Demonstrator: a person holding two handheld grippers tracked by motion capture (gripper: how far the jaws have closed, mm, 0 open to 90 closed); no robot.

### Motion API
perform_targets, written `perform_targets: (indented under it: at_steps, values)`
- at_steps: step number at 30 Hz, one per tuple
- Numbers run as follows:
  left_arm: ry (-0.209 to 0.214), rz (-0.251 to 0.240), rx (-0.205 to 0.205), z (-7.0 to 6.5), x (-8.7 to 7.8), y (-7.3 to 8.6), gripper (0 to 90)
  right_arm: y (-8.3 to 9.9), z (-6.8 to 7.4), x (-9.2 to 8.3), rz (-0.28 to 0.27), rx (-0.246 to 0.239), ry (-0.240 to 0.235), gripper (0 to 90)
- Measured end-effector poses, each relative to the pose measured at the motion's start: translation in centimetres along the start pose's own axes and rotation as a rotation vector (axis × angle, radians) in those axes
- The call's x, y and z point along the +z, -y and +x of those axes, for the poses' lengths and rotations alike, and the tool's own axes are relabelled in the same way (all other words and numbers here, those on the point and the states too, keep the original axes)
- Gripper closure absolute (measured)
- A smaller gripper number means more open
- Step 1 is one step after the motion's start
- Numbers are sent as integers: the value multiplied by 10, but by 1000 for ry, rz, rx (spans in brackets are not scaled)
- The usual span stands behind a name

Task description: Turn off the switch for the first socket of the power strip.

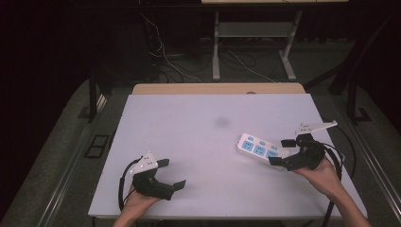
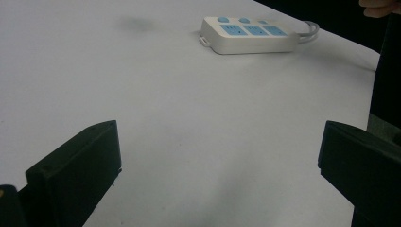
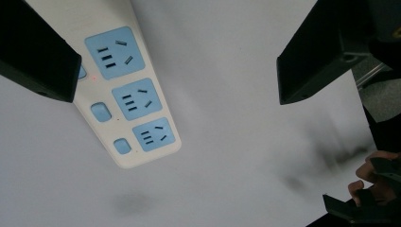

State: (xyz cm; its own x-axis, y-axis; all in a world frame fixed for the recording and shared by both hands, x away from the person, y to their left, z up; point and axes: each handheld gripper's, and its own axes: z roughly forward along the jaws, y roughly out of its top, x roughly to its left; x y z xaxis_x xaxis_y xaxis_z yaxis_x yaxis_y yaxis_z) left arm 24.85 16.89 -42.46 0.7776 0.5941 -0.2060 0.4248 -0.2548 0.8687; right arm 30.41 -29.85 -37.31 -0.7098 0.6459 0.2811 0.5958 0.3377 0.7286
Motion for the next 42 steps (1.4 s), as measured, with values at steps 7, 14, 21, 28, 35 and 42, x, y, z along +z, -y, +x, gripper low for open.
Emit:
perform_targets:
  at_steps: [7, 14, 21, 28, 35, 42]
  values:
    - [5, 3, 0, 0, 1, 0, 0, -6, -5, 3, 27, -7, 7, 4]
    - [6, 4, -1, 1, 1, 1, 0, -14, -10, 4, 48, -12, 12, 4]
    - [5, 7, -1, 1, 1, 1, 0, -17, -18, 7, 68, -17, 10, 5]
    - [4, 8, -6, 1, 1, 1, 0, -21, -26, 11, 99, -25, 18, 5]
    - [4, 7, -7, 1, 1, 1, 0, -28, -32, 11, 143, -50, 28, 77]
    - [3, 7, -7, 1, 0, 2, 0, -33, -35, 13, 193, -88, 14, 246]
